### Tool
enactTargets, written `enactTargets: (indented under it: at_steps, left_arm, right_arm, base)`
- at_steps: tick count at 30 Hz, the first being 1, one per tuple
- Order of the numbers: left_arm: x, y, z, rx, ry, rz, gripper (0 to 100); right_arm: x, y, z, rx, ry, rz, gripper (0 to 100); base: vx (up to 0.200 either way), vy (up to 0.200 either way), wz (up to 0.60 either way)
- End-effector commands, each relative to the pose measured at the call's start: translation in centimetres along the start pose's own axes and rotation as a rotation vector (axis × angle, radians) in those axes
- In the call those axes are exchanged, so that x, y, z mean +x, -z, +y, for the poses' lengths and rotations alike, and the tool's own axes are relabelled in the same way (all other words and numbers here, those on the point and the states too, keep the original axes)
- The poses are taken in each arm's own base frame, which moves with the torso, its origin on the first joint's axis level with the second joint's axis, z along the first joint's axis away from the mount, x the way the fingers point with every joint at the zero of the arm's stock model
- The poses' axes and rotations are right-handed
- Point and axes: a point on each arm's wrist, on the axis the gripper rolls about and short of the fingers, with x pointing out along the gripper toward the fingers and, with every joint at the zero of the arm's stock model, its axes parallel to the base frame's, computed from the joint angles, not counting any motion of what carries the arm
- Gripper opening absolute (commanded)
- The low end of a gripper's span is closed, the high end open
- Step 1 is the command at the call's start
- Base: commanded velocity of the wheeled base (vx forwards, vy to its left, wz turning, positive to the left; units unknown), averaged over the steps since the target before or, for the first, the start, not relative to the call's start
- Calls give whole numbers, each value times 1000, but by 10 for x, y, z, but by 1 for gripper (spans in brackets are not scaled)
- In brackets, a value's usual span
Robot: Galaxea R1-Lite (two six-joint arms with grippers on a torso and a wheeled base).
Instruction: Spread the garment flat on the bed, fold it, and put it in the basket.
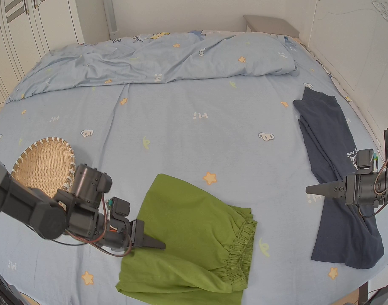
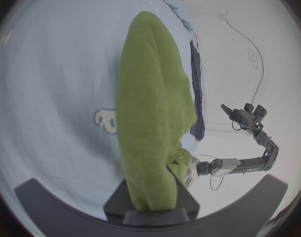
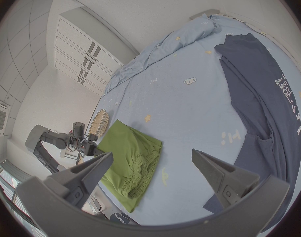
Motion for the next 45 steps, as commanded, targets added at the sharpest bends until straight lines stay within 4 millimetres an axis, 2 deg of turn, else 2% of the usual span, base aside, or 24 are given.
enactTargets:
  at_steps: [1,13,17,19,25,34,45]
  left_arm:
    - [-96,-56,-27,169,37,-90,0]
    - [-101,-61,-28,195,29,-105,0]
    - [-107,-61,-31,195,27,-114,0]
    - [-113,-55,-39,207,32,-109,0]
    - [-112,-46,-52,232,49,-79,0]
    - [-102,-42,-58,249,8,-51,0]
    - [-101,-41,-58,254,-8,-52,0]
  right_arm:
    - [5,-11,0,20,31,15,100]
    - [11,-8,-5,32,48,39,100]
    - [11,-8,-3,27,43,39,100]
    - [10,-8,-2,28,45,37,100]
    - [10,-8,-2,25,60,33,100]
    - [10,-8,-2,24,59,29,100]
    - [10,-8,-2,25,60,28,100]
  base:
    - [0,0,0]
    - [0,0,0]
    - [0,200,0]
    - [0,200,0]
    - [0,200,0]
    - [0,200,0]
    - [0,200,0]
